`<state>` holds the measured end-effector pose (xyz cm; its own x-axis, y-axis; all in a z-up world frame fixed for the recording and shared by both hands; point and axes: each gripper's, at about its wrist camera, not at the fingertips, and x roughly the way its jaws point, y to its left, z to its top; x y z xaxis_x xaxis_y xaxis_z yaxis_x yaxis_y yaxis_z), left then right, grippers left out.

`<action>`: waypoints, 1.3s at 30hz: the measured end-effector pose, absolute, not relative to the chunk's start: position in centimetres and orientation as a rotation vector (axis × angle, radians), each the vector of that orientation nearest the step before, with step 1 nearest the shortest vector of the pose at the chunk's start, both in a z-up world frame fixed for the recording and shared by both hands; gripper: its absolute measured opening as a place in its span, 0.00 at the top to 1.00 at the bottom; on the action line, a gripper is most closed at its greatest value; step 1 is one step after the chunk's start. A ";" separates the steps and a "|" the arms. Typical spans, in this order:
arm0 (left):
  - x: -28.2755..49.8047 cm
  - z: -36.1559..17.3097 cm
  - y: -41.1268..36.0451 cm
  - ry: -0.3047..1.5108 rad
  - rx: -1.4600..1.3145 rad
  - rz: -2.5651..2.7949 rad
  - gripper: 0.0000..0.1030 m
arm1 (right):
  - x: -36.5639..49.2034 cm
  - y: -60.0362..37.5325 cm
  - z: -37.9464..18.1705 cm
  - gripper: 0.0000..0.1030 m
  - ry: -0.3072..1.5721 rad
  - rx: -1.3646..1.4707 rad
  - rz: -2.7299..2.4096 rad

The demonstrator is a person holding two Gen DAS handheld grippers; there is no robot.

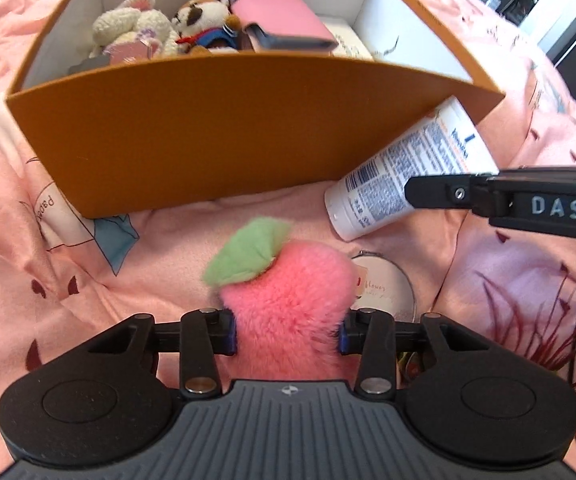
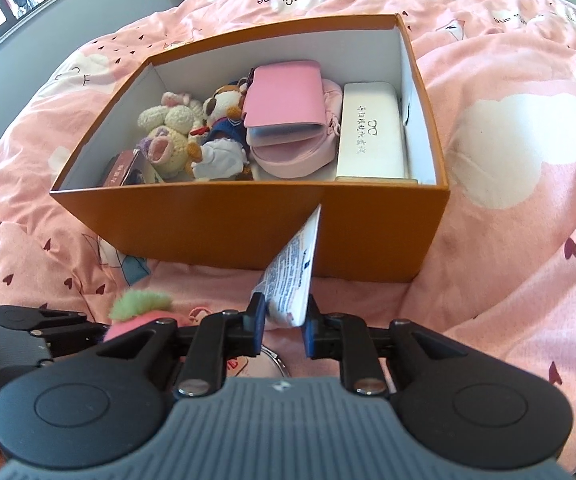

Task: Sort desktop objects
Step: 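Lift the pompom and lotion tube over the orange box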

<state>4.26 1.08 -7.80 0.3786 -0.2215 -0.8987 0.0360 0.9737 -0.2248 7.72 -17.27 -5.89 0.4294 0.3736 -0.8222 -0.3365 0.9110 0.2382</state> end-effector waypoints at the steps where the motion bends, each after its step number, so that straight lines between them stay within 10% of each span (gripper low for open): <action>1: 4.2 -7.5 1.3 1.167 -0.189 -0.167 0.54 | 7.7 -17.3 -5.8 0.82 1.034 0.046 0.444; 39: 11.1 8.9 5.6 0.816 -0.222 -0.231 0.55 | 9.3 -19.1 7.7 0.85 0.734 0.042 0.525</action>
